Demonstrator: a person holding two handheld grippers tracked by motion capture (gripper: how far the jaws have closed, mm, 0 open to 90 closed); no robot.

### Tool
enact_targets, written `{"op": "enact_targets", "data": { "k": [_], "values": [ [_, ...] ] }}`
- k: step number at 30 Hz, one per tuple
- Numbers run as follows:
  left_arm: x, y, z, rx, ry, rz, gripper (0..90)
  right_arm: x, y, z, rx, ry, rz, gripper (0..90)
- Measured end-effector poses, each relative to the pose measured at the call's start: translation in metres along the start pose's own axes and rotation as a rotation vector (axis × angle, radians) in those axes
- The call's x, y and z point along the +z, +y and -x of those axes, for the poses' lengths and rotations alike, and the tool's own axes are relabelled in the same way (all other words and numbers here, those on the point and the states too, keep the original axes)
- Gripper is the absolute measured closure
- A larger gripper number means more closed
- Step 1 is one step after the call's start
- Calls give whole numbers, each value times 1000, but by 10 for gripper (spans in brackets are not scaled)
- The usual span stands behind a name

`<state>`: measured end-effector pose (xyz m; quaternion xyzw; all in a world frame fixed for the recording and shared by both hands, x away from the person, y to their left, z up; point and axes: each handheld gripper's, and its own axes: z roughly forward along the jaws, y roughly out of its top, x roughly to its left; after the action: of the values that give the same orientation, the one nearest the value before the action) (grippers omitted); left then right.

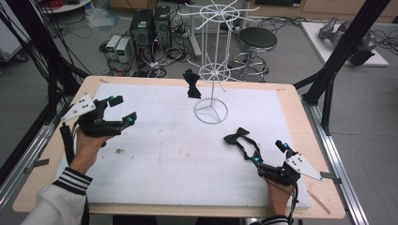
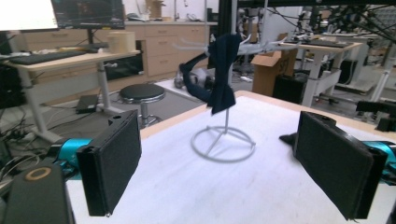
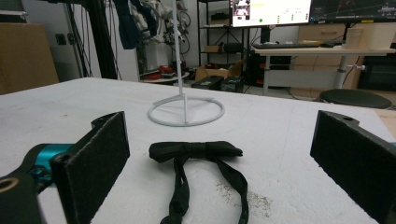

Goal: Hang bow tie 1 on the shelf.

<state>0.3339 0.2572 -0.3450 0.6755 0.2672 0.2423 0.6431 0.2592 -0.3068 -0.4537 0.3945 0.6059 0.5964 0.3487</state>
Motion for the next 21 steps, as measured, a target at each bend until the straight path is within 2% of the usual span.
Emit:
{"op": "enact_targets", "data": {
  "k": [5,9,16,21],
  "values": [
    [-26,-23,2,17,45,0,154,0,0,0,-5,-4,0,38],
    [-42,-44,4,12,74,-7,154,0,0,0,-5,-5,0,37],
    [-56,-70,10,28,119,-6,154,-1,0,-2,0,-2,-2,38],
    [-59,-79,10,6,135,15,154,0,0,-2,-4,-3,-2,38]
  ]
}}
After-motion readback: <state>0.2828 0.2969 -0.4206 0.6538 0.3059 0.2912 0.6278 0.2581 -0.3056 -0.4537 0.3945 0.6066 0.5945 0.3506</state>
